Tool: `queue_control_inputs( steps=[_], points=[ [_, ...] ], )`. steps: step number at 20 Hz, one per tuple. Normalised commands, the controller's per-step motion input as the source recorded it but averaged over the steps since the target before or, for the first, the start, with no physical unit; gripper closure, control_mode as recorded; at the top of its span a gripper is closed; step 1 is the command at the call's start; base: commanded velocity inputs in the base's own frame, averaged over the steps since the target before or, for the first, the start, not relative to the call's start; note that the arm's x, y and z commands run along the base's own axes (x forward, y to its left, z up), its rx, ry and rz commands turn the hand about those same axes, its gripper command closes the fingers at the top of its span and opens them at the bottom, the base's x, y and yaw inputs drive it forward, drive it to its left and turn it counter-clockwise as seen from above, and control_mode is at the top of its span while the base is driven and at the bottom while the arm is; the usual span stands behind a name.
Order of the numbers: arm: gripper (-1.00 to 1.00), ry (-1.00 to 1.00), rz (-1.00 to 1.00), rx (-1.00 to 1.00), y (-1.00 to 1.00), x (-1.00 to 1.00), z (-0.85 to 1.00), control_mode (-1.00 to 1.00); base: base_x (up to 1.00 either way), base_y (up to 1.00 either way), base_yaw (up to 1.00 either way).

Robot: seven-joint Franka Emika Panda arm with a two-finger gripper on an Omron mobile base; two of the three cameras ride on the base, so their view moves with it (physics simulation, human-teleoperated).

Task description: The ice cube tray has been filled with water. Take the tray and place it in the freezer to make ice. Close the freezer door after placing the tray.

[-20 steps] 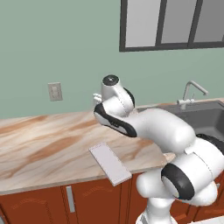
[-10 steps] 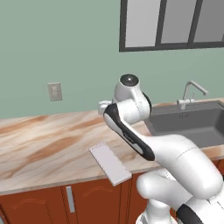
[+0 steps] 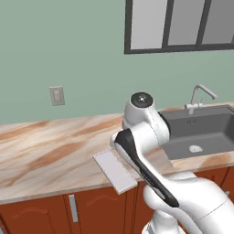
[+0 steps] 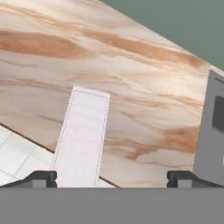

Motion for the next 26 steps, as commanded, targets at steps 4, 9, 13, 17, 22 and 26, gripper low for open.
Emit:
queue_control_inputs(
  steps=[4,9,13,17,22,26],
  points=[
    [-1.0,-0.01,0.38,-0.42,0.15,-1.0,0.0,-1.0,0.0,0.0,0.0],
    [-1.0,-0.12,0.19,-0.34,0.14,-0.96,-0.02,-1.0,0.0,0.0,0.0],
    [-1.0,-0.25,0.02,-0.23,0.13,-0.73,-0.13,-1.0,0.0,0.0,0.0],
    [-1.0,-0.2,0.0,-0.18,0.28,-0.43,-0.21,-1.0,0.0,0.0,0.0],
    [-1.0,-0.15,0.0,-0.15,0.17,-0.05,-0.33,-1.0,0.0,0.0,0.0],
    [-1.0,-0.06,-0.01,-0.28,0.0,0.06,-0.58,-1.0,0.0,0.0,0.0]
  ],
)
